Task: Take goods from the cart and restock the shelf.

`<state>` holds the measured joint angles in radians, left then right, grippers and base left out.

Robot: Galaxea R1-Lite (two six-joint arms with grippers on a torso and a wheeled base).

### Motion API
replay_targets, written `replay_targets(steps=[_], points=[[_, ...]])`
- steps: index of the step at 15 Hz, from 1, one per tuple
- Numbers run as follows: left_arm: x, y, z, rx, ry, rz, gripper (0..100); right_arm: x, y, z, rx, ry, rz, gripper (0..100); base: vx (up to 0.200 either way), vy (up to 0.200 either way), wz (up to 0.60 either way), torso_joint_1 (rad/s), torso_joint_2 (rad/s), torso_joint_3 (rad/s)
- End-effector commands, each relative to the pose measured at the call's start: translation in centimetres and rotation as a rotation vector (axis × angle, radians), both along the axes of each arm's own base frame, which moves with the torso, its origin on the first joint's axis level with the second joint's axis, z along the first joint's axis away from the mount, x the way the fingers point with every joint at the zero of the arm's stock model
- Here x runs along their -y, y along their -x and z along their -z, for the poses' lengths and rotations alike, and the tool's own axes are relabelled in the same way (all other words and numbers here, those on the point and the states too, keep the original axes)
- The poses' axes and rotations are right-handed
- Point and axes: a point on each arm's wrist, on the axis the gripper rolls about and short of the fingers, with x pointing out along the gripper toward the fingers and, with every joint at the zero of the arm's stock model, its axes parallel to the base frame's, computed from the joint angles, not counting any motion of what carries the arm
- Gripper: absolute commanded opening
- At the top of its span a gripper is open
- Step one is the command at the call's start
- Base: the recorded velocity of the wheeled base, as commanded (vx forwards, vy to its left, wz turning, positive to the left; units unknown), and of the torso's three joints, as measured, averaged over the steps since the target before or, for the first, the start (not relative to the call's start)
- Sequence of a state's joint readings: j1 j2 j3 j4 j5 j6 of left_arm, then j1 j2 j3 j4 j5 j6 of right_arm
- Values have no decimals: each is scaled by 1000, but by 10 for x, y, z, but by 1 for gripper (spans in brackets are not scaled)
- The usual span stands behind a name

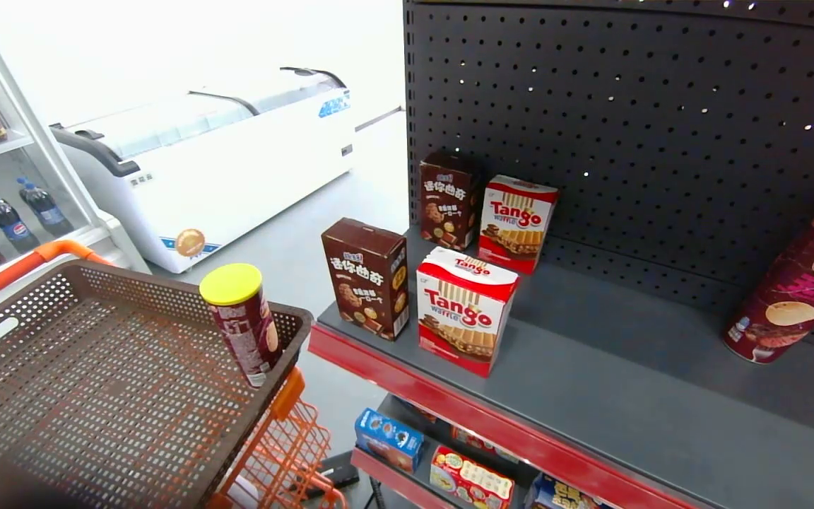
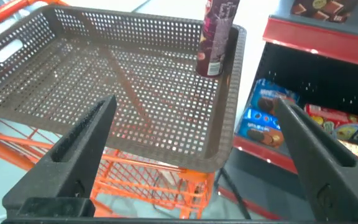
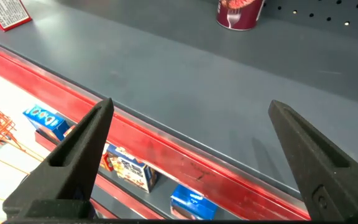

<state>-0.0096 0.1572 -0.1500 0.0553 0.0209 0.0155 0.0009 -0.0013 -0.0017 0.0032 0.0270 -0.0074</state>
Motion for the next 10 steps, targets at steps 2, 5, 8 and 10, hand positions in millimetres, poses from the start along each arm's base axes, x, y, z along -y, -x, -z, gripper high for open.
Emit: replay_targets(steps=[2, 5, 8, 10], points=[[1, -25, -17, -166, 7, 28, 100, 0, 0, 0, -1, 0, -1, 100, 0, 0, 0, 0, 0, 0], [2, -41, -20, -271, 37, 66, 100, 0, 0, 0, -1, 0, -1, 100, 0, 0, 0, 0, 0, 0], [1, -61, -32, -336, 46, 37, 100, 0, 0, 0, -1, 0, -1, 100, 0, 0, 0, 0, 0, 0], [2, -80, -33, -359, 4, 57, 100, 0, 0, 0, -1, 0, -1, 100, 0, 0, 0, 0, 0, 0]])
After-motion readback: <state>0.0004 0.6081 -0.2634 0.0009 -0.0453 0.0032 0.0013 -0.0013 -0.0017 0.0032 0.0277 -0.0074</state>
